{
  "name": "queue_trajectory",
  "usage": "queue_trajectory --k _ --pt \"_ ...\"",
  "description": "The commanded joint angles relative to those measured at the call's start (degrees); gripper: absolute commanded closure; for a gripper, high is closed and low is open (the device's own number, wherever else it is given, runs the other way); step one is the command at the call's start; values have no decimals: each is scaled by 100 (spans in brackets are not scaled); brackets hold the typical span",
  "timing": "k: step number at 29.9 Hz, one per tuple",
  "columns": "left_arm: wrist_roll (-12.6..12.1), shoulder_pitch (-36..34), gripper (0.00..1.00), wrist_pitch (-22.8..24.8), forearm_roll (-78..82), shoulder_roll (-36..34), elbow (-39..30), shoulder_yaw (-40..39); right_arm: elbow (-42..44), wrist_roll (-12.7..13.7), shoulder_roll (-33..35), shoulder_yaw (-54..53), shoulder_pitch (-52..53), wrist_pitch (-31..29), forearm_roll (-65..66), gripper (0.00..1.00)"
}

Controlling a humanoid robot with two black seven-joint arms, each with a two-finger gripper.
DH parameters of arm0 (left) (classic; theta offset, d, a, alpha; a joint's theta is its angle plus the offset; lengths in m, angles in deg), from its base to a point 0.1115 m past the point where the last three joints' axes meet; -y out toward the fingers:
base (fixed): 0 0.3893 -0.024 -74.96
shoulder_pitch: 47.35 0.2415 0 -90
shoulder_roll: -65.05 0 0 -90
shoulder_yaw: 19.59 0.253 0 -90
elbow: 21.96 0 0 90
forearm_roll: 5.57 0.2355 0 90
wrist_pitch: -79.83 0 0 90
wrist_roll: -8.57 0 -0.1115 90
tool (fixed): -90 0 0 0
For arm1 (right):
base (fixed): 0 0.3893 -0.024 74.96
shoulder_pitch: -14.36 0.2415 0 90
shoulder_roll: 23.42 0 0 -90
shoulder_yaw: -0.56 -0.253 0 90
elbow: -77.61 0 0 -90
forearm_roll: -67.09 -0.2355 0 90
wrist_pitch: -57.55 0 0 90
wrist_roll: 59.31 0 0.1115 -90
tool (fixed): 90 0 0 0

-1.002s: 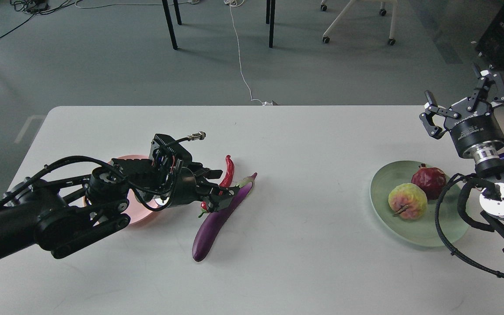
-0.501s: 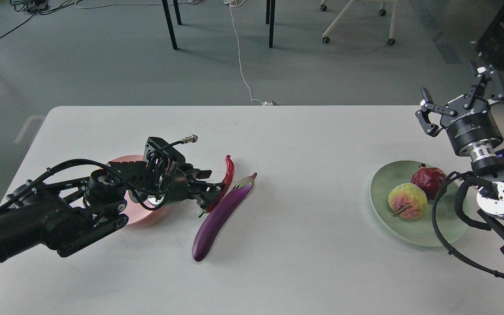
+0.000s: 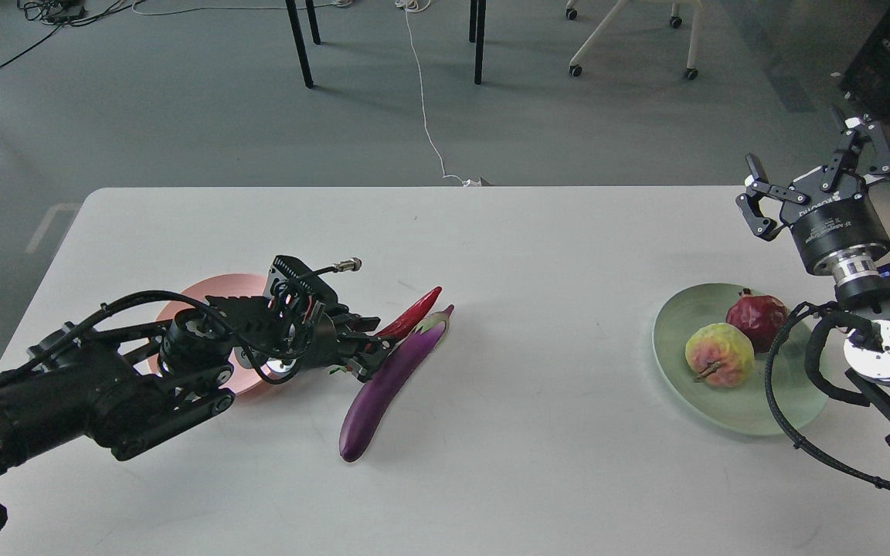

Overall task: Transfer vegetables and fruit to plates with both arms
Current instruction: 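Grasp the red chili pepper with the left gripper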

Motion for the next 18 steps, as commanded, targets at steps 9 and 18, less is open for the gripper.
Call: queue_trajectory --k 9,18 --pt "-52 15 91 -12 -9 -16 28 3 3 0 1 8 11 0 2 1" --pt "-43 -134 91 -29 -421 -507 -578 -436 -24 0 80 0 28 9 2 1"
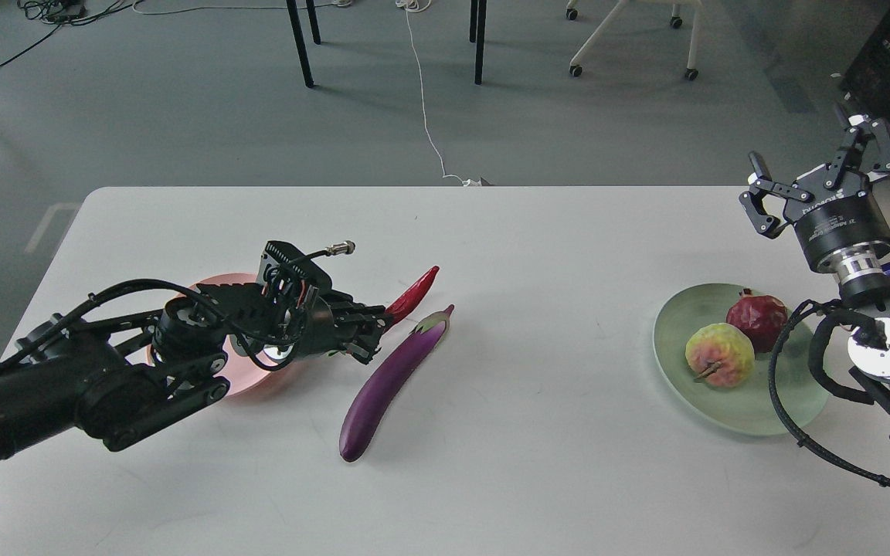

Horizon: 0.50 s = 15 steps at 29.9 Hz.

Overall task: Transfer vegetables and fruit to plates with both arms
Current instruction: 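Place the chili pepper onto the pink plate and release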

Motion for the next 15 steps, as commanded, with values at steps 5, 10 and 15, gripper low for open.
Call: queue_trajectory --k 5,10,15 --pt "68 5 91 -27 -624 -1257 -704 -396 -19 0 97 2 21 0 0 1" --pt "560 478 90 -553 -738 -1996 -713 -317 -10 0 106 2 48 9 0 1" --pt "622 849 88 -730 -774 -2401 -634 -317 -10 0 36 19 56 71 0 1"
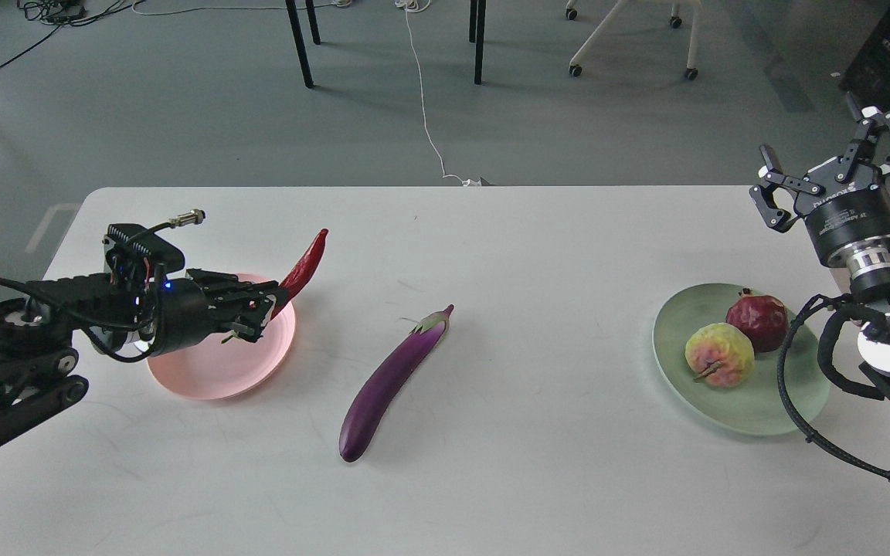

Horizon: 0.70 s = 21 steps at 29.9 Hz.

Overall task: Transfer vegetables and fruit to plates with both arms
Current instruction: 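Place the chili pepper onto the pink plate and release, then reach the left gripper to the purple eggplant and grasp it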

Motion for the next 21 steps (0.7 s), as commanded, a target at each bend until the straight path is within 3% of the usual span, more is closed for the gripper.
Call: queue_trajectory --k 1,3,6,11,14,17,21 --pt "26 228 88 -89 -23 -232 63 0 0 0 -28 21 2 58 0 1" --pt "0 325 83 -98 -32 -241 90 0 9 0 -37 30 2 67 8 1" --pt "-1 369 67 -72 47 -276 247 26 9 0 -37 48 2 58 8 1" --pt "8 325 55 -63 3 -197 600 61 0 0 25 48 2 49 8 1" --pt "8 290 37 -54 -23 -179 582 35 0 0 43 48 -7 41 8 1" --pt "43 255 25 -89 -58 -83 486 -70 0 0 51 48 -7 41 8 1" --pt "26 -148 24 -11 -558 -74 -137 -185 0 0 25 65 -16 41 8 1"
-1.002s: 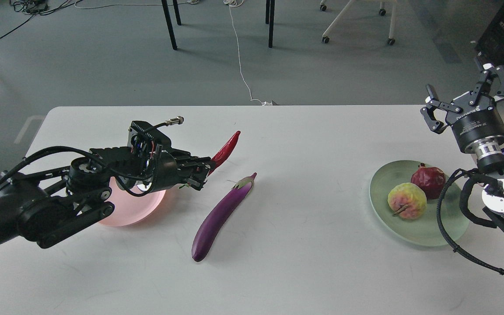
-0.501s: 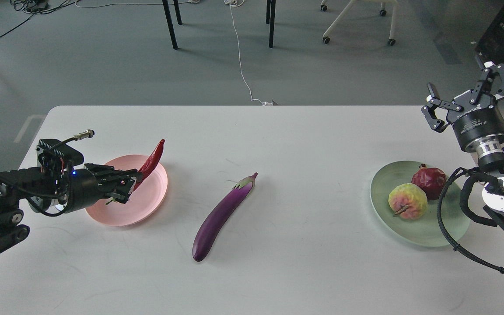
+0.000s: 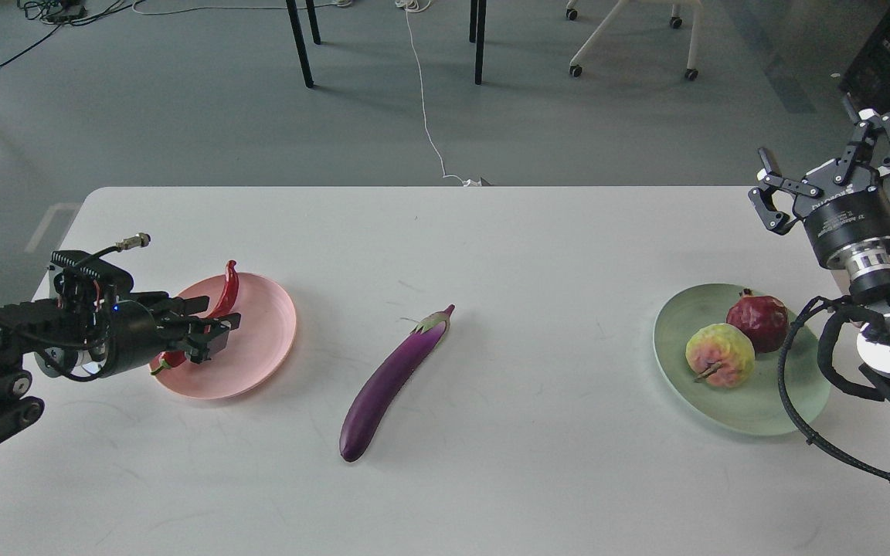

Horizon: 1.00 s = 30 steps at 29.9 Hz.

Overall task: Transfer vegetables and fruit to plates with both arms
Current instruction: 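Reach the left gripper to the purple eggplant and grasp it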

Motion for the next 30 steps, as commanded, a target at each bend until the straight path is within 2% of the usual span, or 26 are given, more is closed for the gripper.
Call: queue_trajectory --k 1,7,10,12,15,22,26,30 --pt "-9 -414 24 67 -412 32 -570 -57 1 0 -40 10 -3 1 0 1" --pt "-88 -644 28 365 -396 172 -1449 13 1 0 -32 10 -3 10 0 1" --pt "-298 -618 28 611 -273 611 -1546 31 1 0 4 1 -3 -8 0 1" --pt "-500 -626 28 761 -28 857 -1555 31 10 0 4 -8 -20 -17 0 1" --pt "-659 -618 28 911 482 1288 -1564 57 1 0 4 -8 -47 -17 0 1" --pt "-756 -600 28 1183 1538 1895 -1503 418 -8 0 -5 -17 -47 -8 0 1" --pt "-1151 -547 28 1297 1556 2018 -1293 435 1 0 -5 -17 -47 -8 0 1" --pt "-1178 -547 28 1333 1547 2010 -1037 575 1 0 4 -17 -38 -8 0 1"
